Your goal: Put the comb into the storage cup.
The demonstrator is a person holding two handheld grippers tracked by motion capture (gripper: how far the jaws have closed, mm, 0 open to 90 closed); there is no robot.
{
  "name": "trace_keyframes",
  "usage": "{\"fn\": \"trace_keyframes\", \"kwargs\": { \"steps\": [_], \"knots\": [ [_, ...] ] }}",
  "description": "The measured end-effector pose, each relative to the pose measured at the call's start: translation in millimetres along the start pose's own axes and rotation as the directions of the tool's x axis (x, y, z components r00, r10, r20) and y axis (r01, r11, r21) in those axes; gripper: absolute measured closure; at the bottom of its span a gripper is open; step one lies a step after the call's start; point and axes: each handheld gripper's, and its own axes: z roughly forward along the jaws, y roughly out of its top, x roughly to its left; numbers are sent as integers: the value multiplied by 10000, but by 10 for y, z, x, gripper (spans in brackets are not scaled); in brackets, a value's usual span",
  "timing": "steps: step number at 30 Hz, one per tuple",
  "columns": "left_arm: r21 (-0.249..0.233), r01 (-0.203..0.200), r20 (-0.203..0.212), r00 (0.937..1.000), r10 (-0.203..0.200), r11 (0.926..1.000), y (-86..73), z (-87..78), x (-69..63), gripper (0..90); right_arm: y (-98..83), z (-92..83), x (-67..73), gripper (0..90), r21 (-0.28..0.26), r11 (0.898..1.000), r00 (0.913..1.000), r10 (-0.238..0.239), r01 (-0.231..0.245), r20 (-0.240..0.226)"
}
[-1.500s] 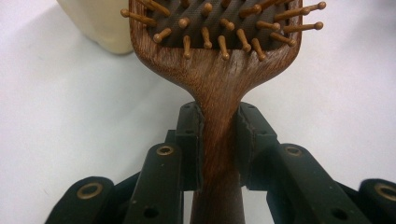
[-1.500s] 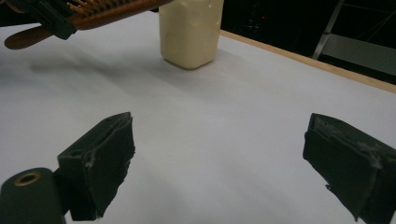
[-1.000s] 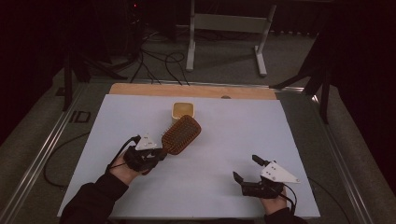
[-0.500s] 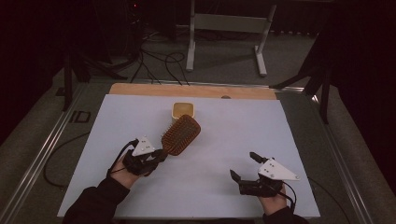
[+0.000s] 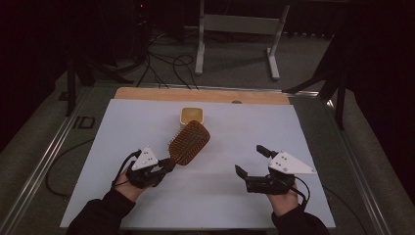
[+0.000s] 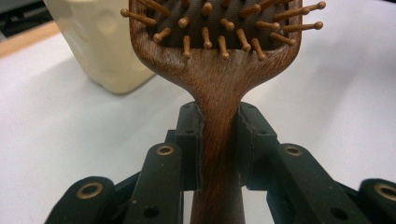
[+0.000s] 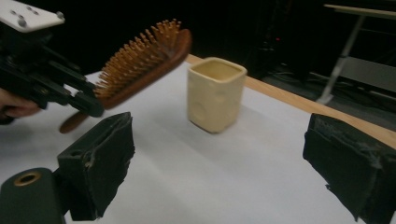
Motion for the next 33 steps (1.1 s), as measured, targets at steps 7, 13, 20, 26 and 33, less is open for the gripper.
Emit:
{"fn": "trace_keyframes", "kwargs": {
  "steps": [7,13,20,26,33],
  "knots": [
    [-574,189,271,9995,-174,9982,-10,-15,22,738,240,139,31,85,-579,9982,9966,135,-182,-817],
    [-791,269,517,9984,-229,9965,-9,-14,27,737,391,307,-3,85,-853,9902,9887,1005,-1102,-1108],
    [-926,204,541,9984,-154,9955,-10,-17,21,738,483,506,22,84,-738,9778,9754,1870,-1963,-1168],
    [-960,101,551,9985,-48,9953,-5,-20,11,737,505,673,20,84,-598,9582,9532,2699,-2798,-1360],
    [-1136,92,623,9981,-21,9935,-2,-20,8,738,532,778,53,84,-511,9476,9295,2976,-3154,-2176]
  ]
}}
